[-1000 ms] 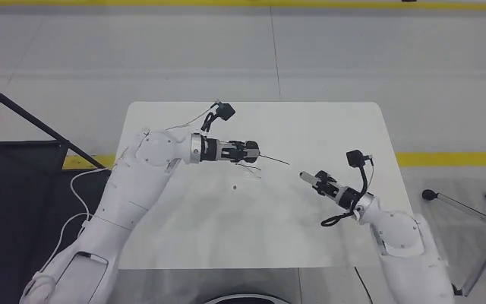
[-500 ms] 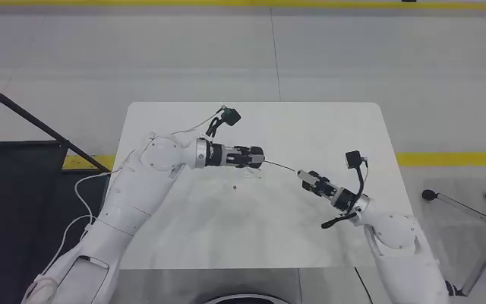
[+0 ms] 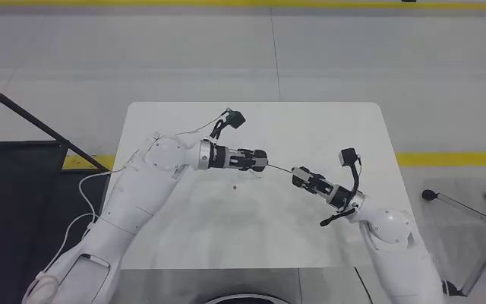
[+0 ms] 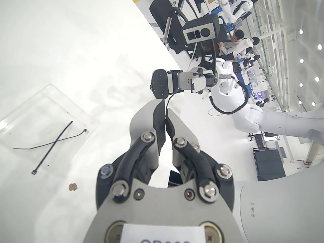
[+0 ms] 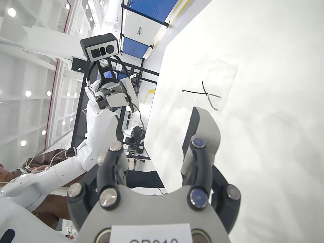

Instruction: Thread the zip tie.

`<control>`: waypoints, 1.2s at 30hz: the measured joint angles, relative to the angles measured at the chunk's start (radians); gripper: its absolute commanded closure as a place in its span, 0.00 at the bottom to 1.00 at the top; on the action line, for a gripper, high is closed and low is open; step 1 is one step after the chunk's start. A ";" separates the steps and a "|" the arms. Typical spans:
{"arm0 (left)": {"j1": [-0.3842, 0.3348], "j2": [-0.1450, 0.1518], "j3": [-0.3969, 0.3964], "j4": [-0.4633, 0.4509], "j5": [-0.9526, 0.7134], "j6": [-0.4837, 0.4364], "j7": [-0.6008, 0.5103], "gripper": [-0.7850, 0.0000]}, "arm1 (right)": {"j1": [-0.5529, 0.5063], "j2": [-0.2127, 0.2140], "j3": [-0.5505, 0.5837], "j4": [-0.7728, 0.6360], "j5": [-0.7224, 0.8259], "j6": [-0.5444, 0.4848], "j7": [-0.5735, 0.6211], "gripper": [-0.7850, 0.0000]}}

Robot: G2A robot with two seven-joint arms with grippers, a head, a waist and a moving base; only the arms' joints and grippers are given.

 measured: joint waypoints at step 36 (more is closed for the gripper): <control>-0.013 0.000 0.038 0.017 -0.008 -0.005 0.004 1.00 | 0.003 0.017 -0.032 0.009 0.054 -0.030 0.026 0.82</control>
